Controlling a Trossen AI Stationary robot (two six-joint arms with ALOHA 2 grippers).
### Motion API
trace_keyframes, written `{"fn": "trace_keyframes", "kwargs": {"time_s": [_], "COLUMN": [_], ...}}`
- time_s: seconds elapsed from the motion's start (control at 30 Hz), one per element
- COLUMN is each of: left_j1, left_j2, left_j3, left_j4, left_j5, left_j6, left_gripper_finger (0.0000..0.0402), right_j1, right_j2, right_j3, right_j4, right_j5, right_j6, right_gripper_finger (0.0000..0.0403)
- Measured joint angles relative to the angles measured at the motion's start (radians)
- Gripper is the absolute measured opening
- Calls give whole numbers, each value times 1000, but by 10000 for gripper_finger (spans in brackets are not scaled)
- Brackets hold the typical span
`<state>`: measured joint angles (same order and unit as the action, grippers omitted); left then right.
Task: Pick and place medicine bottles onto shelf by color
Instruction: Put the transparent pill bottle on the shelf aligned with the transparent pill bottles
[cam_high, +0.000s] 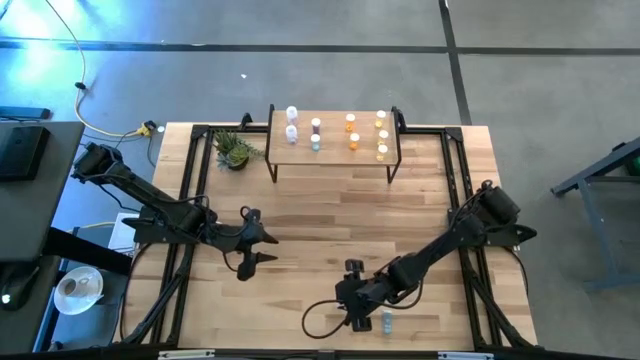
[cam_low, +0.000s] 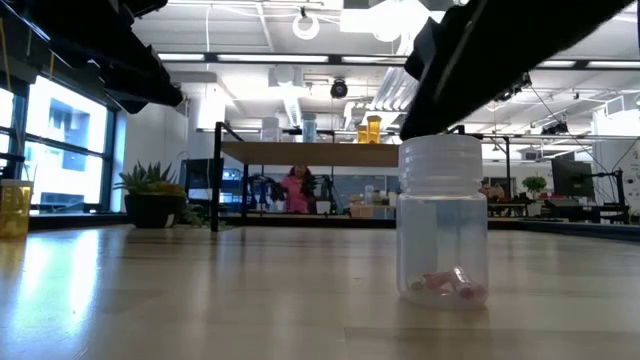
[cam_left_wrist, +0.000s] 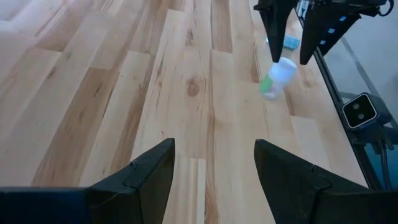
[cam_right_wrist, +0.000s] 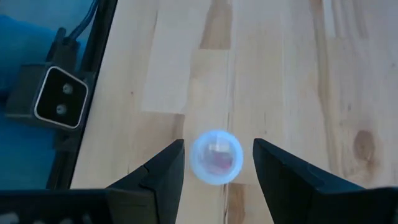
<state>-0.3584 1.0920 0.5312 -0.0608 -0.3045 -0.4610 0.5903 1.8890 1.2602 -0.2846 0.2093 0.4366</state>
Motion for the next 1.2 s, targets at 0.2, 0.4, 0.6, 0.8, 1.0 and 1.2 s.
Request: {"fn": "trace_keyframes", "kwargs": {"time_s": [0.2, 0.4, 0.6, 0.8, 1.0, 1.2], "left_j1": [0, 0, 0, 0, 0, 0], "left_j2": [0, 0, 0, 0, 0, -34], "left_j3": [0, 0, 0, 0, 0, 1], "left_j4": [-2, 0, -1, -10, -38, -138], "left_j5": [-18, -21, -21, -6, 11, 11], "left_j6": [0, 0, 0, 0, 0, 24], "left_gripper_finger": [211, 211, 211, 211, 211, 211], "right_j1": [-1, -1, -1, -1, -2, -18], "right_j2": [17, 55, 58, 58, 57, 53], "right_j3": [0, 0, 0, 0, 0, 0], "right_j4": [9, 16, 30, 36, 38, 69], "right_j5": [-23, -23, -21, -21, -20, -1], "right_j6": [1, 8, 8, 11, 34, 34], "right_gripper_finger": [181, 181, 181, 153, 115, 130]}}
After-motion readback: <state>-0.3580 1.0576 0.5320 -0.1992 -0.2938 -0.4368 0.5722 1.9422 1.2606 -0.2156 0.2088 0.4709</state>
